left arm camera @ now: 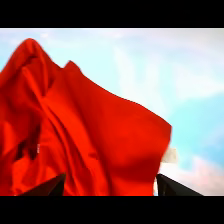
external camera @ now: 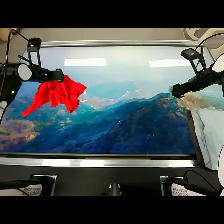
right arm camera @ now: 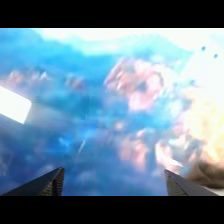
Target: Fold the shirts.
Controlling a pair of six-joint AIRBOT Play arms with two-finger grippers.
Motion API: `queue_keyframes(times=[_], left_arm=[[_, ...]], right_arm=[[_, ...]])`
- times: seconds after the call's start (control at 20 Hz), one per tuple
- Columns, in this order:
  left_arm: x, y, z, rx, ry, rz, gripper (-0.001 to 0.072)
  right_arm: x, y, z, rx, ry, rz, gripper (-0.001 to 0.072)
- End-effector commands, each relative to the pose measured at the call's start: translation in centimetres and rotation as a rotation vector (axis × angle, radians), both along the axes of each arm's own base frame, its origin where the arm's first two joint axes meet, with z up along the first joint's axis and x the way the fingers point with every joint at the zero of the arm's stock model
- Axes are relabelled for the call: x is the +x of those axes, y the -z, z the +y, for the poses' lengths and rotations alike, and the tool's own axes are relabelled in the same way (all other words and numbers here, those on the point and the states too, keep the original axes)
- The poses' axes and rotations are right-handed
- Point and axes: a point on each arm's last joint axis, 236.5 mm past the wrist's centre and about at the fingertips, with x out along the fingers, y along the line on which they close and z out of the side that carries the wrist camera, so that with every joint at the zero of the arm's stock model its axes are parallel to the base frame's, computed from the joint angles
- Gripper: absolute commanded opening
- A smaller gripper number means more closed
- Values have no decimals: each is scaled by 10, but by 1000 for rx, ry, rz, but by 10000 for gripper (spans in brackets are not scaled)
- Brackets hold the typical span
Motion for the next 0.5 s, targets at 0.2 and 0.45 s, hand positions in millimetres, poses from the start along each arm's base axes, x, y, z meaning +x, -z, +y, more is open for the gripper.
queue_keyframes(times=[0.2, 0.45], left_arm=[[3, 145, 100, -102, -306, 478, 672], [10, 183, 75, -89, -256, 505, 550]], right_arm=[[1, 12, 31, 138, -24, 43, 688], [5, 10, 30, 136, -25, 25, 687]])
